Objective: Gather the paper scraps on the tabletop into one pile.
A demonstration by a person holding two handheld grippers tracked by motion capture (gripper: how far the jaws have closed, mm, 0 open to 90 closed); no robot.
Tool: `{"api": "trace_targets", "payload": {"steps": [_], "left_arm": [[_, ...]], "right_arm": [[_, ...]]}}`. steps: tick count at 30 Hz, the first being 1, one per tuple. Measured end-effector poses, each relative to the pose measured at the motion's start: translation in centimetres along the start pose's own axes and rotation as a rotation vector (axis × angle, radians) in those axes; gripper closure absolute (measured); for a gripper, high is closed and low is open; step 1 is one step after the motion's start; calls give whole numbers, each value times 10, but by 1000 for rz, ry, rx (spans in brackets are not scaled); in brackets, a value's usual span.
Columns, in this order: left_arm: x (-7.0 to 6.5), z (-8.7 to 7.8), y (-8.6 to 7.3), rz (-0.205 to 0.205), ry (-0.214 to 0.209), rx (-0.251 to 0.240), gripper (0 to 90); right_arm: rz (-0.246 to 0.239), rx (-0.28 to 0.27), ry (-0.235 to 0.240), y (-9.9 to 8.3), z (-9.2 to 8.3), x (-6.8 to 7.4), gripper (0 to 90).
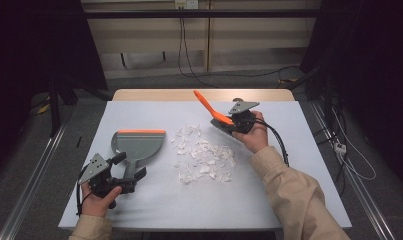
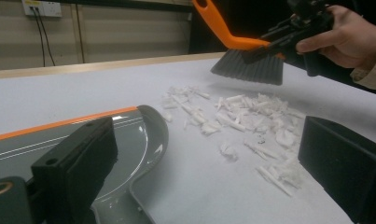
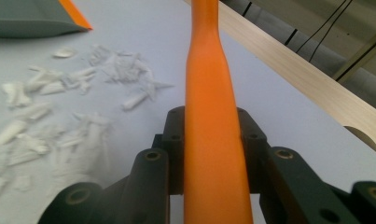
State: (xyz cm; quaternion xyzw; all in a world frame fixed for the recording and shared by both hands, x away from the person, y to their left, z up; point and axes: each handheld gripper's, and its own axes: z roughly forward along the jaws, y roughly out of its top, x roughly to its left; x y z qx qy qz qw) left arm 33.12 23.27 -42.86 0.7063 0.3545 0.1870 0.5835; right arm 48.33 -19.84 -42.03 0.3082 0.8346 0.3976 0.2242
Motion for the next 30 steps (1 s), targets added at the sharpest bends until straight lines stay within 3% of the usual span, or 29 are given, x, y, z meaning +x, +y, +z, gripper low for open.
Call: {"api": "trace_targets", "payload": {"steps": [5,7,10,14,16,17,19,23,30], "left_arm": [[0,3,0,-2,-5,0,42],[0,3,0,3,-6,6,42],[0,5,0,0,-9,7,42],[-1,6,0,10,-11,9,43],[-1,5,0,12,-11,10,43],[-1,5,0,10,-11,10,43],[-1,5,0,9,-12,9,43],[-2,5,0,8,-13,7,43],[-1,3,-2,-1,-11,8,43]], "right_arm": [[-12,40,-4,-11,15,-3,712],[-19,27,26,-12,16,2,711],[-79,49,54,-10,13,11,710],[-99,53,109,-10,7,22,711],[-66,36,162,-10,1,25,711],[-68,24,167,-9,-2,27,711],[-92,0,152,-5,-10,27,711],[-22,-85,123,2,-13,14,711],[15,-133,63,9,11,-3,712]]}}
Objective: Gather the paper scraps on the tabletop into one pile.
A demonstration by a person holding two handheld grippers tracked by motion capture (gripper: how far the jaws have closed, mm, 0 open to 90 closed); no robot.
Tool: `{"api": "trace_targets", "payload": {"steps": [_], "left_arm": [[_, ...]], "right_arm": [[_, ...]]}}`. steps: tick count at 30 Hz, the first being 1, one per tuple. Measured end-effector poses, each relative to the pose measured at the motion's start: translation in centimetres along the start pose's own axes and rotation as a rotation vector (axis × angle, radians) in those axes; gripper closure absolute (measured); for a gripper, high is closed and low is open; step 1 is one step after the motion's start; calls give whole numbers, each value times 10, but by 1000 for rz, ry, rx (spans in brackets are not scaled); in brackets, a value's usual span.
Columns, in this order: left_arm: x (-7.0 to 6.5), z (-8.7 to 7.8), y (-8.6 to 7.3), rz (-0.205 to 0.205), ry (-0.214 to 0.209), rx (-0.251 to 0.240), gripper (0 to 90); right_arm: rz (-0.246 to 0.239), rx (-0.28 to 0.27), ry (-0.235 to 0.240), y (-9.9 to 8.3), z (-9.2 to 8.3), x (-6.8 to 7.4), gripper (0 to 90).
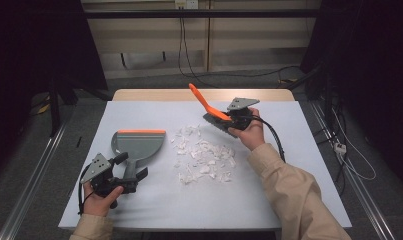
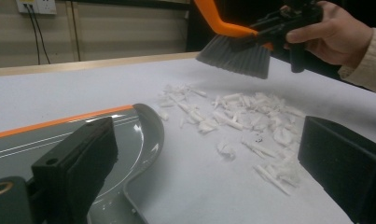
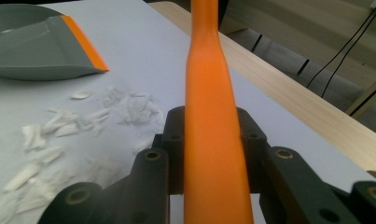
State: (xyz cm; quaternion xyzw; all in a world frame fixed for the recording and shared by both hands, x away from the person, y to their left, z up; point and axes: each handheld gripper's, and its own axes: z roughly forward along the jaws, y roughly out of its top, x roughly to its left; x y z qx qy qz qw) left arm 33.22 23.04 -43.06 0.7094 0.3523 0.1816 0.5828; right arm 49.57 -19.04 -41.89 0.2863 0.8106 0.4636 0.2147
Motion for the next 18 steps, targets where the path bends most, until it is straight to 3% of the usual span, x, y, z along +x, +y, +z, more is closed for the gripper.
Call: {"api": "trace_targets", "payload": {"steps": [10,18], "left_arm": [[1,0,-1,-9,22,-3,43],[2,0,-3,-11,35,3,44]], "right_arm": [[-19,17,5,9,46,-12,712],[-108,46,21,19,78,-10,712]]}}
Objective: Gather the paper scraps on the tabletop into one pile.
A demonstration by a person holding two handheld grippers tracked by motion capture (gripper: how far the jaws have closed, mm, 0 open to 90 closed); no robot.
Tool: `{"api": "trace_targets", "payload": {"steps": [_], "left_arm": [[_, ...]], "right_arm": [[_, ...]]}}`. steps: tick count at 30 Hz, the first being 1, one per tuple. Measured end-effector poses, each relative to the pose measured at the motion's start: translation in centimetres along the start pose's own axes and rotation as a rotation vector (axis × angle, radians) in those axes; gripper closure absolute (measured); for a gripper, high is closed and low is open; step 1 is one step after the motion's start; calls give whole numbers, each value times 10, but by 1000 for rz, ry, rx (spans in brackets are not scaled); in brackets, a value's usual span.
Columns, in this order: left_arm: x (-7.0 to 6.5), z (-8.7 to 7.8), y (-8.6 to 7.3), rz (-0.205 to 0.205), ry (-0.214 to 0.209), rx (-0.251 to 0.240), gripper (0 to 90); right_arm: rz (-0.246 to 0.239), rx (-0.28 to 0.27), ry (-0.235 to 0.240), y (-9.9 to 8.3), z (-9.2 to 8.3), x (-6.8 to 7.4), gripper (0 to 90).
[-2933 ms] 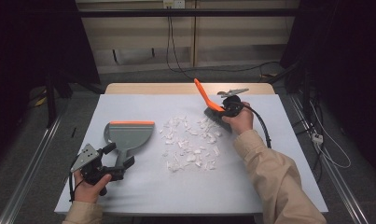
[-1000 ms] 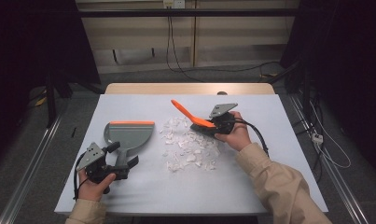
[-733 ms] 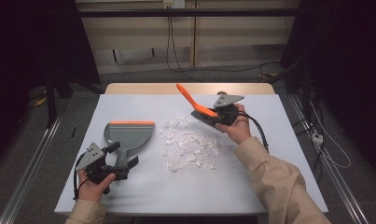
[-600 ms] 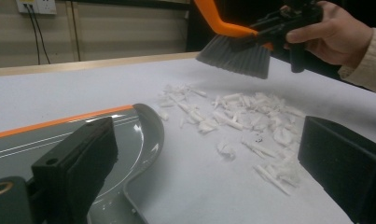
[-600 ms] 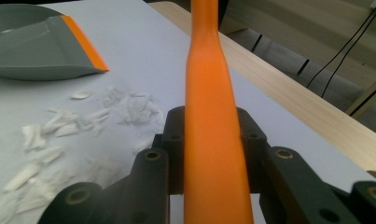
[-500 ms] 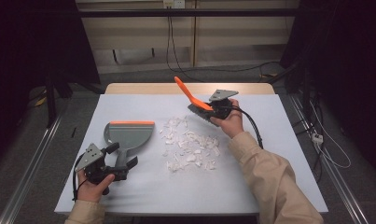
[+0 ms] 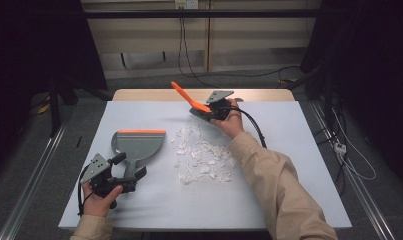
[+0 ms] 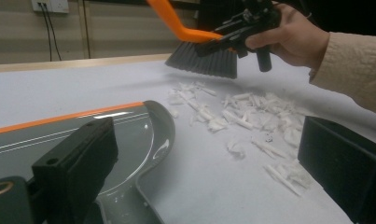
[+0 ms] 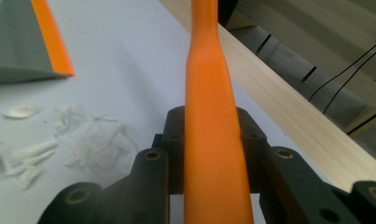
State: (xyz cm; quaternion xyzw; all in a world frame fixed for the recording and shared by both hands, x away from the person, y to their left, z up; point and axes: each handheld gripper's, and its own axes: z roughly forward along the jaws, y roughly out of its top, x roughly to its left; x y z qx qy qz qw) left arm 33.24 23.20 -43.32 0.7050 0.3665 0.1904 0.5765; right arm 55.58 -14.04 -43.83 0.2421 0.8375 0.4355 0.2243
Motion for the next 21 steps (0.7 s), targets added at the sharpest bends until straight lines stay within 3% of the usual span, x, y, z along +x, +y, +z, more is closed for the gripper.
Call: {"api": "trace_targets", "payload": {"steps": [1,4,9,12,21], "left_arm": [[0,0,0,3,-2,4,44],[-1,-1,-1,6,-4,5,44],[1,-3,-2,3,4,4,44],[0,-4,-2,2,-1,6,44],[-1,0,-2,11,-12,14,44]], "right_arm": [[-30,18,-8,1,4,2,712],[-44,13,18,4,15,8,711],[-80,20,92,8,25,22,710],[-123,28,142,8,21,28,709],[-182,17,288,1,-10,56,710]]}}
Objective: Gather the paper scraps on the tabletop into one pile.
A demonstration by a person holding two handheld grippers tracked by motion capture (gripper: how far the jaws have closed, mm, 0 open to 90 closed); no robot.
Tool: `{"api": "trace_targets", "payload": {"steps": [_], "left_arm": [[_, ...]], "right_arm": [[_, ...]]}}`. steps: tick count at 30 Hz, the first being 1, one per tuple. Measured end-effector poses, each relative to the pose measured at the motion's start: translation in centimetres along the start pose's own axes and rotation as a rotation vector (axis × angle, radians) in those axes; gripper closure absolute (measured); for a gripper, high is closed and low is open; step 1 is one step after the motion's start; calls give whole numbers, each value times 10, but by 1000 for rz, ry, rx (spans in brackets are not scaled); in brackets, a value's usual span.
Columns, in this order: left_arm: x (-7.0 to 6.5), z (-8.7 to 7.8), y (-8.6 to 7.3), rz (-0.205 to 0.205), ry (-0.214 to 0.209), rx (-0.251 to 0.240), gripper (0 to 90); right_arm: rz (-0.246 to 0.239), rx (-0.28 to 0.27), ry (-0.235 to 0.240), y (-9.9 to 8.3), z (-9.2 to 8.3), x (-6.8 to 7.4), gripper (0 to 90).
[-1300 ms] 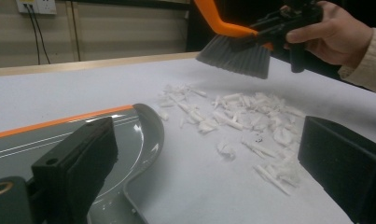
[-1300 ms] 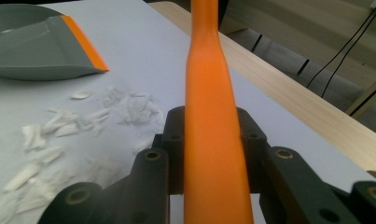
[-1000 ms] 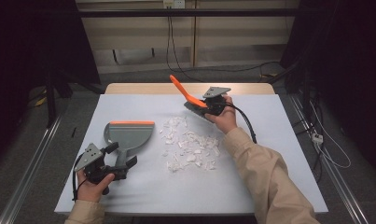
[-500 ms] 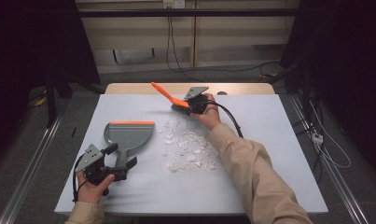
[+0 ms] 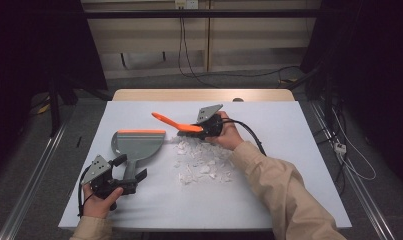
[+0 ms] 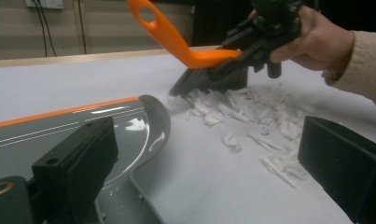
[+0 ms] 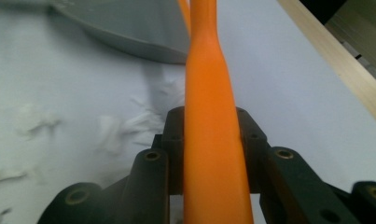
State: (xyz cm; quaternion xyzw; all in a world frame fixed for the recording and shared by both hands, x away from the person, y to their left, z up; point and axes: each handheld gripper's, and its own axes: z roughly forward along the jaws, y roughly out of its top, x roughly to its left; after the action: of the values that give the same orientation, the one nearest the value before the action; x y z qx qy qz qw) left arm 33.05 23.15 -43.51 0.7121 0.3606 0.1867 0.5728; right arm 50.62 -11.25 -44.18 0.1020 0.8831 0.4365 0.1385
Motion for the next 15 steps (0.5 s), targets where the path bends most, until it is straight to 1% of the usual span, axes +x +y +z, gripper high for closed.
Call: {"api": "trace_targets", "payload": {"steps": [2,4,5,6,7,8,10,11,13,15], "left_arm": [[-1,1,1,2,0,0,44],[-2,1,1,4,-1,-2,44],[-2,1,2,9,-2,-1,44],[-2,1,2,7,-2,-3,44],[-3,1,2,7,-2,-3,44],[-3,2,2,8,-1,-5,44],[-3,2,3,10,-1,-6,44],[-3,2,3,12,-2,-5,44],[-3,2,3,12,-4,-7,45],[-3,2,3,11,-4,-5,44]], "right_arm": [[-1,-1,29,-1,-5,10,711],[-12,4,64,0,-12,18,711],[-10,-1,77,2,-16,22,712],[-15,-9,77,3,-20,26,712],[-24,-16,62,5,-23,28,711],[-21,-29,49,7,-26,28,711],[1,-59,20,10,-29,25,711],[7,-62,0,11,-29,23,712],[29,-76,-15,12,-26,19,712],[35,-71,-45,14,-21,16,711]]}}
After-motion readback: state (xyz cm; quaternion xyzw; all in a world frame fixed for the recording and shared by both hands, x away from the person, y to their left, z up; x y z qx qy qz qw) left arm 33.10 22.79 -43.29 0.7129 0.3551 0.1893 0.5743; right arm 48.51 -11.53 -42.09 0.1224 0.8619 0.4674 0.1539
